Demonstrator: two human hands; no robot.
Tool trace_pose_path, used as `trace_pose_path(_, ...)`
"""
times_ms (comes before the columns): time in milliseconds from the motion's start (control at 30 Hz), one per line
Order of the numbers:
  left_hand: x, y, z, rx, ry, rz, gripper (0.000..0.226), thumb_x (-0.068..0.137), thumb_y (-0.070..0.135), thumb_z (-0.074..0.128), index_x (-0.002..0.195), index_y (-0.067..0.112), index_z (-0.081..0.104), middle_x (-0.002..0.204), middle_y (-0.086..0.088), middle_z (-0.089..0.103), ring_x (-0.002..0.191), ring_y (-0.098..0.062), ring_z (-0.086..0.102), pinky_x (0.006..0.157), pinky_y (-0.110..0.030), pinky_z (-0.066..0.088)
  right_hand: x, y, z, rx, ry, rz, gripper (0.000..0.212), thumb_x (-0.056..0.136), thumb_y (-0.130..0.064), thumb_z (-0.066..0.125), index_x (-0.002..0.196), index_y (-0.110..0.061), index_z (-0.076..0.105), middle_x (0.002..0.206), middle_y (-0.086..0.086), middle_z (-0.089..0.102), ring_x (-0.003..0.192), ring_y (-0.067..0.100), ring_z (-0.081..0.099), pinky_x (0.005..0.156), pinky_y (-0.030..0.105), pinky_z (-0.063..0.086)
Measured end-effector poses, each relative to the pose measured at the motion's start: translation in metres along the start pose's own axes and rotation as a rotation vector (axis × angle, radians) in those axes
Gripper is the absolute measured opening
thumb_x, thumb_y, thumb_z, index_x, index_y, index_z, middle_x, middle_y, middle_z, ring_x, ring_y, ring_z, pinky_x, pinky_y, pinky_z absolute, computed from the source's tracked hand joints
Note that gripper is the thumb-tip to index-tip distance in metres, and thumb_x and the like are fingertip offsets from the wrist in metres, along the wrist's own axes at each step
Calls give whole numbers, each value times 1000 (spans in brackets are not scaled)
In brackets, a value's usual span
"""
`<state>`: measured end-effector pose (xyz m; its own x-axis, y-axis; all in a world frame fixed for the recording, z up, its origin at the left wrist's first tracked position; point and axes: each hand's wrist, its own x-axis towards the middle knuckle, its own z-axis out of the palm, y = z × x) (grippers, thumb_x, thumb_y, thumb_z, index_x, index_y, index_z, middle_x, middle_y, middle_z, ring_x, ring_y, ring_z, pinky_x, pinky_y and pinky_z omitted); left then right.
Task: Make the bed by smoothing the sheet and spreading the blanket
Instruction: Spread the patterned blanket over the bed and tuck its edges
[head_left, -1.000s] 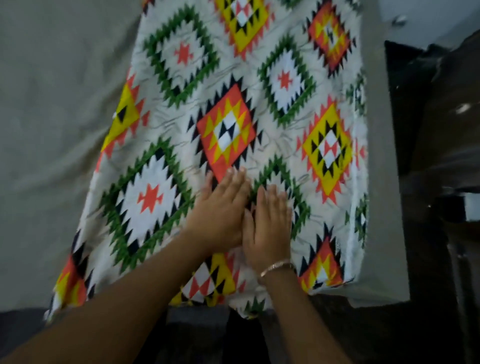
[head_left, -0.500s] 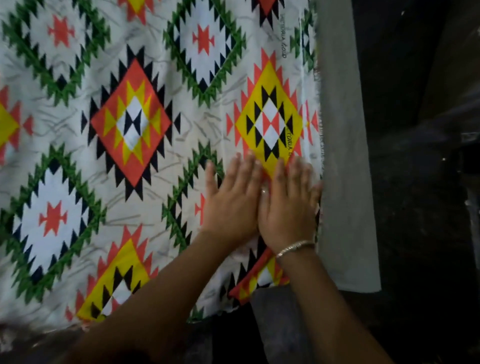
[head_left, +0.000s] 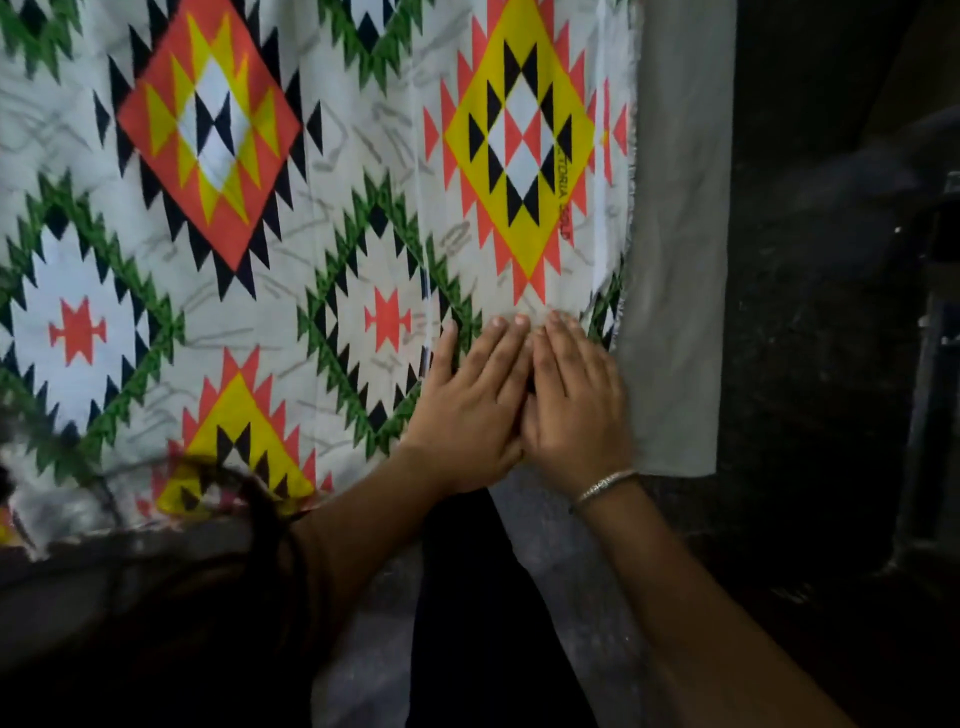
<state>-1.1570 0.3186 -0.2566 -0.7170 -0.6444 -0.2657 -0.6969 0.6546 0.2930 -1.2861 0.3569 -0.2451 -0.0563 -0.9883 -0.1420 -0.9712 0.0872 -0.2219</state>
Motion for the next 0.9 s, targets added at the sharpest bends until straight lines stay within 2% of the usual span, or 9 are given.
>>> trace_pose_path(167,-7,-7,7,50,3,-71,68,90,46,30,146,7,26,154,-12,24,144,-29,18,112,-58,5,0,-8,17,-133,60,-28,47,92,-28,44,136,-11,46,142,8,47,132,31,42,104,44,32)
trace_pose_path(267,-9,-1,10,60,-12,50,71,87,45,32,147,8,24,155,-13,21,144,-32,17,113,-57,4,-20,-19,25,-119,126,282,44,92,-26,48,135,-15,49,140,12,48,126,34,47,97,44,40)
trace_pose_path(333,-19,0,9,59,16,172,67,85,41,38,144,10,33,153,-14,28,141,-32,25,113,-54,13,-41,-31,25,-4,217,548,41,90,-27,53,129,-13,54,129,20,52,110,38,52,87,44,43)
trace_pose_path(400,-37,-2,13,50,39,237,64,79,37,50,137,10,44,148,-14,37,137,-32,34,111,-53,22,-57,-44,24,114,254,664,44,86,-29,56,123,-7,53,116,21,52,97,38,52,81,44,43)
trace_pose_path(533,-62,-16,23,43,137,274,47,74,23,58,120,11,56,129,-9,56,118,-31,45,99,-48,33,-58,-55,27,630,358,1029,50,78,-17,74,114,2,45,116,23,48,95,32,53,83,30,45)
trace_pose_path(633,-57,-21,19,98,197,279,25,74,19,61,98,14,61,105,-7,61,90,-29,47,77,-41,33,-54,-60,29,821,383,1133,36,84,-9,67,106,-5,39,106,21,55,87,23,54,68,16,41)
trace_pose_path(700,-50,-19,12,114,162,293,16,71,20,67,85,15,60,94,-7,60,84,-28,45,70,-40,30,-55,-63,29,810,411,1164,29,88,-11,63,107,-3,42,106,21,58,87,24,56,67,16,36)
trace_pose_path(800,-44,-8,8,73,121,364,14,70,24,70,79,17,62,95,-7,62,88,-29,55,78,-42,33,-64,-58,27,593,424,1172,28,93,-23,55,110,-2,50,106,19,63,93,33,59,65,26,31)
trace_pose_path(900,-47,3,12,61,35,465,23,81,24,63,104,23,65,134,-9,51,128,-33,43,106,-60,22,-75,-50,33,371,273,1190,30,95,-31,48,115,-9,49,114,18,61,101,38,57,70,36,37)
